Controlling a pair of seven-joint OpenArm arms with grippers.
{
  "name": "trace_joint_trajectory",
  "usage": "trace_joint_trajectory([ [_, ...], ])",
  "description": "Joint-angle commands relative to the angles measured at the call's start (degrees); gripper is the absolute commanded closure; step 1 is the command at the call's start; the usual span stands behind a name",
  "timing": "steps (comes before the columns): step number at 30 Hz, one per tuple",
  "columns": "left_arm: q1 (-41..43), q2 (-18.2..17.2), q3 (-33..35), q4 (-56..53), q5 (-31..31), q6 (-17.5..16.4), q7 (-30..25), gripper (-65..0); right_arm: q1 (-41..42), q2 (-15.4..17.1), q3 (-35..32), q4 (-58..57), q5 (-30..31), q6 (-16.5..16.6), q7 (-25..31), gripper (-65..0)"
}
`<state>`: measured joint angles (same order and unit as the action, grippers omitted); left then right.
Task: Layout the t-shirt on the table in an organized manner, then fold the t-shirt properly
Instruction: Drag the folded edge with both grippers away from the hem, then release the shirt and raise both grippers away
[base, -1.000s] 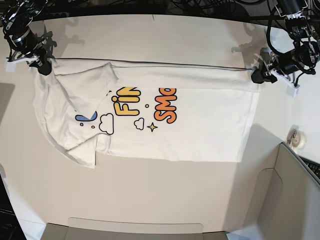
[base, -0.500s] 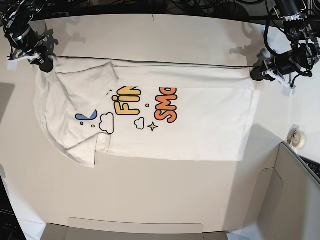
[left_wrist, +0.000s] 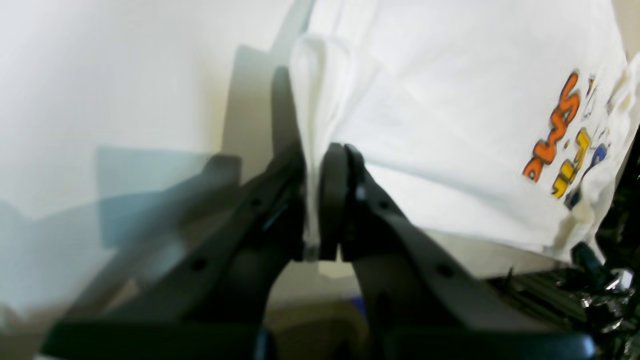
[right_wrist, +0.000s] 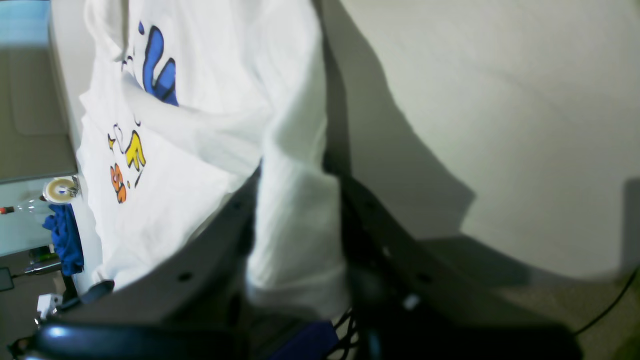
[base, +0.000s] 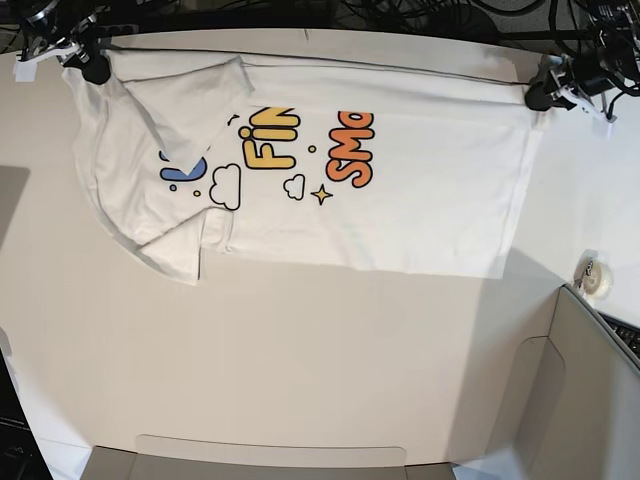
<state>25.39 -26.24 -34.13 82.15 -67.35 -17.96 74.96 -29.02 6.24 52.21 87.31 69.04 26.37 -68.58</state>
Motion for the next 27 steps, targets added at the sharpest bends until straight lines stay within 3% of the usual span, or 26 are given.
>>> trace_joint_trajectory([
  [1, 1.7, -0.7, -0.2, 1.4, 1.4, 0.3, 1.5, 0.0, -2.1, 0.1, 0.2, 0.0, -9.4, -1.5, -4.0, -1.8],
  [12, 6.2, 3.3, -3.0, 3.3, -1.1, 0.3, 1.6, 0.0, -2.5, 0.1, 0.2, 6.5, -9.6, -1.8, -4.0, -1.8],
  [19, 6.0, 3.3, -3.2, 3.3, -1.2, 0.3, 1.6, -2.4, -2.5, 0.1, 0.2, 6.6, -9.6, -1.8, -4.0, -3.3],
  [24, 5.8, 3.3, -3.4, 3.3, -1.2, 0.3, 1.6, -20.2, -2.7, 0.1, 0.3, 6.7, -9.6, -1.8, -4.0, -21.0],
  [27, 5.8, 3.3, -3.5, 3.3, -0.9, 0.4, 1.0, -25.0, -2.6, 0.1, 0.5, 6.7, -9.6, -1.8, -4.0, -28.4],
])
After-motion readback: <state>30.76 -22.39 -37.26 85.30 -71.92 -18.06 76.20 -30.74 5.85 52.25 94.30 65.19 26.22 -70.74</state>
